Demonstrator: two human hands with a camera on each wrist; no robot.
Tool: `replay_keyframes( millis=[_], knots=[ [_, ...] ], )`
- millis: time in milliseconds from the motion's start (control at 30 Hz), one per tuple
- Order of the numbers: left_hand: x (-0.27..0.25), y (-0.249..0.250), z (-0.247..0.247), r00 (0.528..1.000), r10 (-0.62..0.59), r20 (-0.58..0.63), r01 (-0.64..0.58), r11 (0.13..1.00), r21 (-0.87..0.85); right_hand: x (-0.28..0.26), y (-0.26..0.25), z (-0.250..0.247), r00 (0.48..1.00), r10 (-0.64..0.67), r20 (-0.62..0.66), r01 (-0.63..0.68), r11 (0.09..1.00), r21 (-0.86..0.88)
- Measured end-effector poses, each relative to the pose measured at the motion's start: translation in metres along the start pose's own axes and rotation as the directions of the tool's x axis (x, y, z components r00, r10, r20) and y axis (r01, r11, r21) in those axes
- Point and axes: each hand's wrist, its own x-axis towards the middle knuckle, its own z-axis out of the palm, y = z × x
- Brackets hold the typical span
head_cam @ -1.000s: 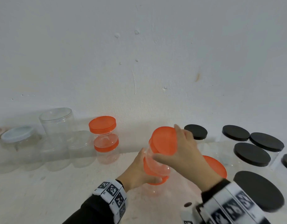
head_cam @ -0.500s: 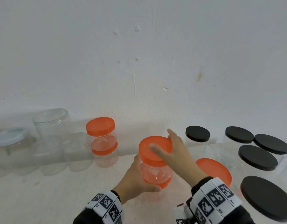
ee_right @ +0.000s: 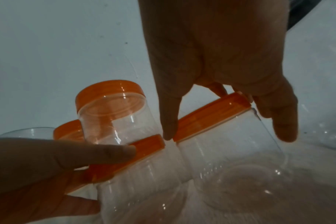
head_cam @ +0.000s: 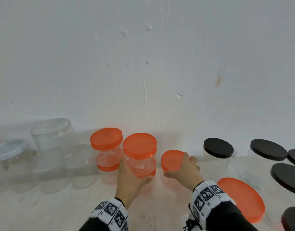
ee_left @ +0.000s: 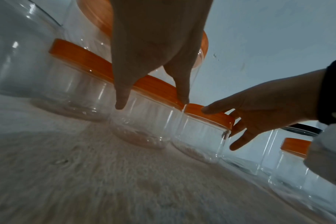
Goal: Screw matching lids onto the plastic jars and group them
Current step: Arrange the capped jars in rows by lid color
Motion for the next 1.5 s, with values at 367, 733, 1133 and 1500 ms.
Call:
replay_keyframes(
  millis=[367, 733, 1133, 1500],
  knots=[
    [0.012, 0.007, 0.032, 0.974, -0.104, -0.201, 0.12, 0.991, 0.066, 0.034, -0.01, 0.016, 0.997, -0.019, -0.079, 0.021, 1.0, 0.016],
    [0.019, 0.013, 0.043, 0.954, -0.12, -0.275, 0.172, 0.97, 0.172, 0.054, -0.016, 0.025, 0.995, -0.05, -0.085, 0.055, 0.997, 0.046],
    [0.022, 0.014, 0.047, 0.95, -0.137, -0.28, 0.17, 0.981, 0.097, 0.043, -0.013, 0.025, 0.992, -0.095, -0.085, 0.103, 0.99, 0.099],
    [0.024, 0.034, 0.04, 0.936, -0.244, -0.252, 0.275, 0.957, 0.096, -0.013, -0.012, 0.011, 0.971, -0.165, -0.17, 0.22, 0.896, 0.386]
  ],
)
